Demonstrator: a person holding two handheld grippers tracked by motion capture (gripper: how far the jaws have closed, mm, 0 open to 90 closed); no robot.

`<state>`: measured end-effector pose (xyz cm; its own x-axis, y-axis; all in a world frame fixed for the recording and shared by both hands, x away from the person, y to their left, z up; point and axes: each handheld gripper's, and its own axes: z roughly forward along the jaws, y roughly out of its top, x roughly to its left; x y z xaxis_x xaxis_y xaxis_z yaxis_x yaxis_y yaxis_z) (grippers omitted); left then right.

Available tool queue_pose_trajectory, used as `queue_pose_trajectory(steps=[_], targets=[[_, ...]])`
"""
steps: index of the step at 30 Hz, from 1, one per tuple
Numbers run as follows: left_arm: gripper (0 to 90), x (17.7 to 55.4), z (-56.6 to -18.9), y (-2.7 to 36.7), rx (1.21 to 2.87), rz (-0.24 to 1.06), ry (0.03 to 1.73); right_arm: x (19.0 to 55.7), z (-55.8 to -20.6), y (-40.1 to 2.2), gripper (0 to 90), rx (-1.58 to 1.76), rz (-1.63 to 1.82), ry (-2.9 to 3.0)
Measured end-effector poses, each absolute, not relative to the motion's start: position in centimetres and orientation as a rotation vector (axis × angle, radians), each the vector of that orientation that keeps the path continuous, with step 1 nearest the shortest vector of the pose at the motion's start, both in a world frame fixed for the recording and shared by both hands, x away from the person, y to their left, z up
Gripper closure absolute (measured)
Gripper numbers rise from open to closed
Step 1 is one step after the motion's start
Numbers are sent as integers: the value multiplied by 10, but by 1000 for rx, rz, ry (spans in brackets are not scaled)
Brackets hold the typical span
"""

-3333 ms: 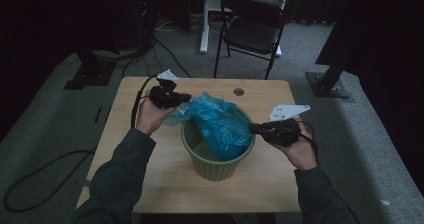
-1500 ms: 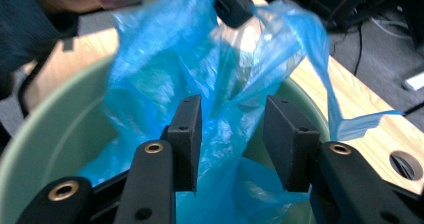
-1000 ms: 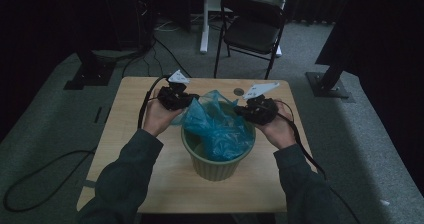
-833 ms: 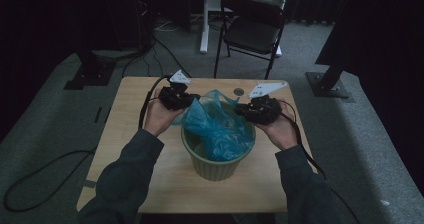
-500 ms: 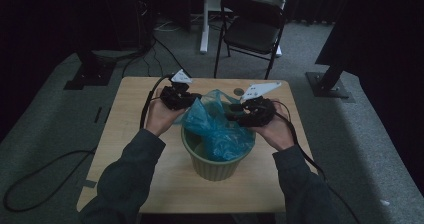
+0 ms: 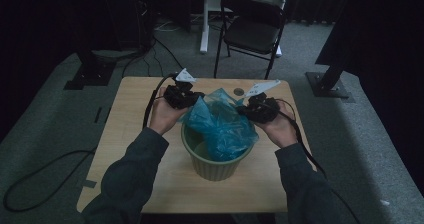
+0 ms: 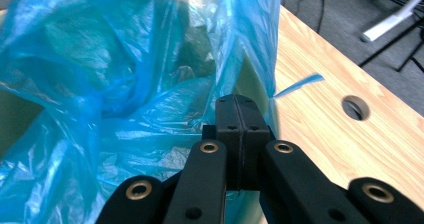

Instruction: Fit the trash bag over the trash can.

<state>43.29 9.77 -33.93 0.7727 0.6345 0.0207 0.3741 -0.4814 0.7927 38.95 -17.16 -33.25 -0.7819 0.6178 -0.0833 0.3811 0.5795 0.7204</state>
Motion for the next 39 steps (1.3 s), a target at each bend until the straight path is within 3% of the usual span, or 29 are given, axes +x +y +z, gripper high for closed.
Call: queue_pose_trajectory(steps=[27, 39], targets=[[816, 451, -352, 93, 2151, 383, 809, 405, -349, -190, 900, 934, 907, 2423], [794, 459, -364, 108, 2151, 346, 867, 414, -365, -195, 900, 992, 877, 2459]])
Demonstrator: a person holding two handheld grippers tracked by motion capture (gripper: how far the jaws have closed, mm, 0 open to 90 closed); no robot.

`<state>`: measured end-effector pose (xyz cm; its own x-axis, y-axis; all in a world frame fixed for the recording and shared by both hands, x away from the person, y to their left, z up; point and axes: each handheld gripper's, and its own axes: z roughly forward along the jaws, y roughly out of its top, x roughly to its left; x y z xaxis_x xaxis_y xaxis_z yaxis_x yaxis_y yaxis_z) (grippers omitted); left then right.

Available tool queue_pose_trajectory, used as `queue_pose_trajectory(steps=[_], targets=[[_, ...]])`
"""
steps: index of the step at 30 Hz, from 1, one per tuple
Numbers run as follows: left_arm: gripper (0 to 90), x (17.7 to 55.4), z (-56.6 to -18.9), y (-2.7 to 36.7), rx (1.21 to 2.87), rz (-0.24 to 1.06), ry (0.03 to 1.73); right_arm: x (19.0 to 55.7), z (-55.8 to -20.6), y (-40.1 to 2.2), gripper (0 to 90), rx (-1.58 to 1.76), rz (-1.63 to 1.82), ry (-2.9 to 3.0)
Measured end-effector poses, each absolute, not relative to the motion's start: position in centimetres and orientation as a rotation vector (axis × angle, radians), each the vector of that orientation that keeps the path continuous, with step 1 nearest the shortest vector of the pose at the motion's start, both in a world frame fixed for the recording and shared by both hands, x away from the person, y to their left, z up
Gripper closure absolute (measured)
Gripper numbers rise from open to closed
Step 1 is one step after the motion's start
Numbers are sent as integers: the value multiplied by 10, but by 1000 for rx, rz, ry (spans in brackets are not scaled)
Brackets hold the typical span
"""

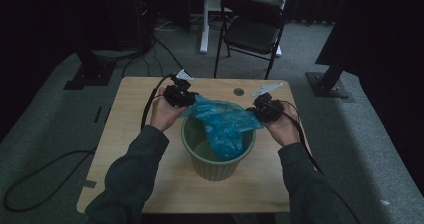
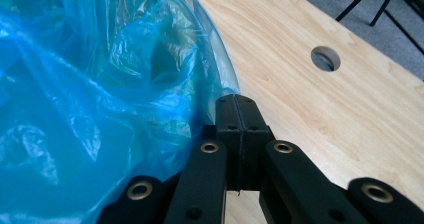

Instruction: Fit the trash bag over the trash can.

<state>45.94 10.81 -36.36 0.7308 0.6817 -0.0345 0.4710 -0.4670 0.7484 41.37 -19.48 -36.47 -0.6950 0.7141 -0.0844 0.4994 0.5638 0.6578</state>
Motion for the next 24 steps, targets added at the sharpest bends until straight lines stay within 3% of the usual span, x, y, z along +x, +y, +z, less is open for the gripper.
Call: queue_pose_trajectory(steps=[17, 24], targets=[[793, 414, -357, 155, 2033, 349, 796, 405, -371, -203, 900, 1010, 900, 2484], [686, 403, -343, 155, 2001, 351, 759, 404, -371, -200, 900, 1006, 895, 2486]])
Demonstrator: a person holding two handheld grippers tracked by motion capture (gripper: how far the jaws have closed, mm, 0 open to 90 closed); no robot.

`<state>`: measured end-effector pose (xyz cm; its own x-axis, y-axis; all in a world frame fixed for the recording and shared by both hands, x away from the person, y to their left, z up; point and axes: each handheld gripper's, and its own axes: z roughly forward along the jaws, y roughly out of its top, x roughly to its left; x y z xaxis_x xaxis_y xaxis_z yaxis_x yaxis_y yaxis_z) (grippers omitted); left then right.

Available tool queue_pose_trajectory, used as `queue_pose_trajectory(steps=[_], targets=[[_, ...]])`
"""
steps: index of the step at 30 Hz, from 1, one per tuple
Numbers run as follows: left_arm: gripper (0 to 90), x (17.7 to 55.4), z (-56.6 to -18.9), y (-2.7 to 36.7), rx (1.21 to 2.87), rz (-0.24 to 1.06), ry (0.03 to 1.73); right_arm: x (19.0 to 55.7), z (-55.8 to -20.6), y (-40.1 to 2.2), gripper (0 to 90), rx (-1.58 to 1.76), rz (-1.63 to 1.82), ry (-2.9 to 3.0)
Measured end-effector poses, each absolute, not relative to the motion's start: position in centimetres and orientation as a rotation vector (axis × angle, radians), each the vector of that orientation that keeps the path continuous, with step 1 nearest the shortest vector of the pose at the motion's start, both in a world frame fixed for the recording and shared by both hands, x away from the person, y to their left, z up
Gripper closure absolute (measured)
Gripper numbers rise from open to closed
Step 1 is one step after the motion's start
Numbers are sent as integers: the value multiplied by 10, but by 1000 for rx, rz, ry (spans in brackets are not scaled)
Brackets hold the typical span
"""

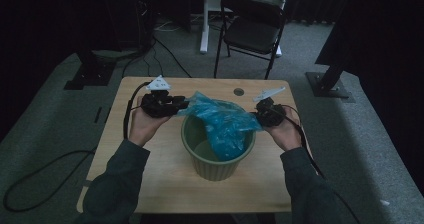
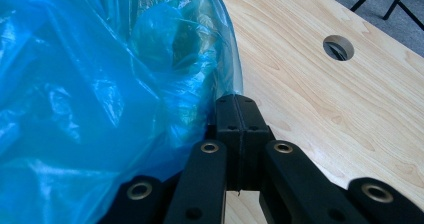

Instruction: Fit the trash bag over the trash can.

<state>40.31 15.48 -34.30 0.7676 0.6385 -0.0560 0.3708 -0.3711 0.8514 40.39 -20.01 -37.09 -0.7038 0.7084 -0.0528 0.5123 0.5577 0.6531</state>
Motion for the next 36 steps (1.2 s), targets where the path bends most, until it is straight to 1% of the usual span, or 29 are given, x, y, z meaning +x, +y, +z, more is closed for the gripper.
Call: queue_pose_trajectory(steps=[5, 6, 7, 11, 17, 19, 21, 23, 24, 28, 29, 30, 32, 34, 35, 36], targets=[[661, 406, -340, 150, 1982, 323, 753, 403, -371, -200, 900, 1005, 899, 2483], [624, 406, -339, 148, 1979, 326, 748, 403, -371, -200, 900, 1001, 901, 2480], [607, 405, -338, 146, 1974, 331, 744, 403, -371, -200, 900, 1002, 902, 2480], [581, 407, -335, 143, 1961, 327, 741, 403, -371, -201, 900, 997, 901, 2482], [528, 422, -332, 132, 1954, 316, 767, 403, -371, -201, 900, 991, 897, 2481], [486, 429, -333, 129, 1944, 286, 779, 403, -371, -201, 900, 985, 896, 2480], [451, 434, -334, 125, 1948, 287, 795, 403, -372, -201, 900, 985, 896, 2483], [443, 434, -334, 125, 1948, 287, 795, 402, -372, -201, 900, 986, 895, 2483], [419, 443, -335, 121, 1946, 277, 819, 402, -372, -201, 900, 988, 896, 2486], [389, 454, -341, 121, 1927, 213, 853, 402, -373, -201, 900, 985, 894, 2488], [388, 454, -341, 121, 1927, 213, 853, 402, -373, -201, 900, 985, 894, 2488], [388, 458, -344, 122, 1928, 170, 862, 402, -373, -201, 900, 986, 894, 2488], [397, 459, -347, 121, 1940, 140, 862, 402, -373, -201, 900, 984, 894, 2489], [502, 456, -348, 118, 1979, 132, 839, 402, -373, -201, 900, 984, 894, 2489], [587, 456, -348, 118, 1979, 132, 839, 402, -373, -201, 900, 984, 894, 2489], [587, 450, -347, 114, 2017, 140, 814, 402, -373, -201, 900, 984, 894, 2489]])
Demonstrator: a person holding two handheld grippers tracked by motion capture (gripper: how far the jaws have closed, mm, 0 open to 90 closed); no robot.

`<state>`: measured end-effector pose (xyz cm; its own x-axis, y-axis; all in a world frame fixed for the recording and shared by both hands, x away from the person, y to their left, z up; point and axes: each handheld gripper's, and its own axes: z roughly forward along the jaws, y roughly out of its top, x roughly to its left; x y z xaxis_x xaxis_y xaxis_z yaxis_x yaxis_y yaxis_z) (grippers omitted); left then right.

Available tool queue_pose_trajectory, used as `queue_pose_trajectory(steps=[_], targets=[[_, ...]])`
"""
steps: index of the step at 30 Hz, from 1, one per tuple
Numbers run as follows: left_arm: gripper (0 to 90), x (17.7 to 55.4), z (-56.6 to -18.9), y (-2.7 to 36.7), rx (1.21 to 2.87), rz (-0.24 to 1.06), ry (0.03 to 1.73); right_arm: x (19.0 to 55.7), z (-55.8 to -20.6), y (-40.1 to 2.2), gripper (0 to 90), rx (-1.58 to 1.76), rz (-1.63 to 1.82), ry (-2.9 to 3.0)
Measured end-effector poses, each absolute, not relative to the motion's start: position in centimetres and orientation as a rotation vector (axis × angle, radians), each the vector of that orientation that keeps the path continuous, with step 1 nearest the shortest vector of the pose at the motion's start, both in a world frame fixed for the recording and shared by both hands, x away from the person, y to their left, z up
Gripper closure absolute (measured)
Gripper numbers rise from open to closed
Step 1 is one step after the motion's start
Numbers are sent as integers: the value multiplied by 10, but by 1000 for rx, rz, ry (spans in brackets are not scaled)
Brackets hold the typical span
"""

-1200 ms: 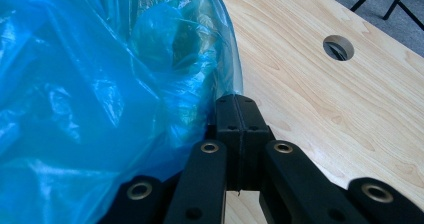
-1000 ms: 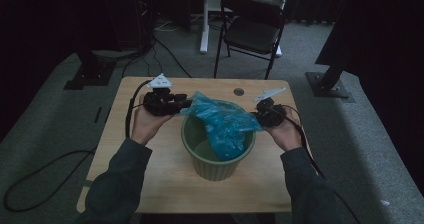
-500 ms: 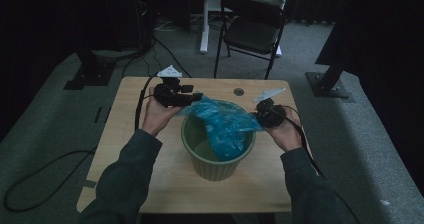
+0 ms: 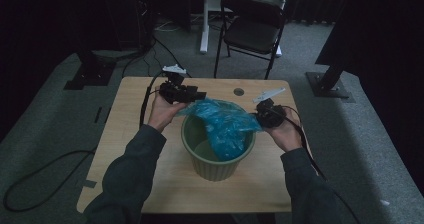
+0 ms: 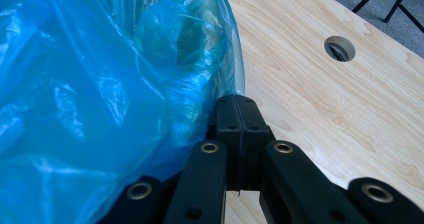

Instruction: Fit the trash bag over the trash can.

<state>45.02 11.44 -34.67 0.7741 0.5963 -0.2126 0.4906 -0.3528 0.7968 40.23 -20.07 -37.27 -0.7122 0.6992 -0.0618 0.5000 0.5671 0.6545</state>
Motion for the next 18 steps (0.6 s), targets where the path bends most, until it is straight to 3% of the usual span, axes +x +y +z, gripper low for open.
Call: queue_pose_trajectory(steps=[1, 5, 9, 18], targets=[[702, 447, -346, 113, 2031, 145, 796, 402, -373, -201, 900, 986, 896, 2488], [854, 434, -344, 111, 2051, 169, 769, 402, -373, -201, 900, 983, 896, 2486], [896, 414, -347, 113, 2087, 200, 730, 401, -373, -201, 900, 986, 894, 2486], [900, 375, -354, 131, 2060, 220, 689, 398, -373, -202, 900, 991, 898, 2480]])
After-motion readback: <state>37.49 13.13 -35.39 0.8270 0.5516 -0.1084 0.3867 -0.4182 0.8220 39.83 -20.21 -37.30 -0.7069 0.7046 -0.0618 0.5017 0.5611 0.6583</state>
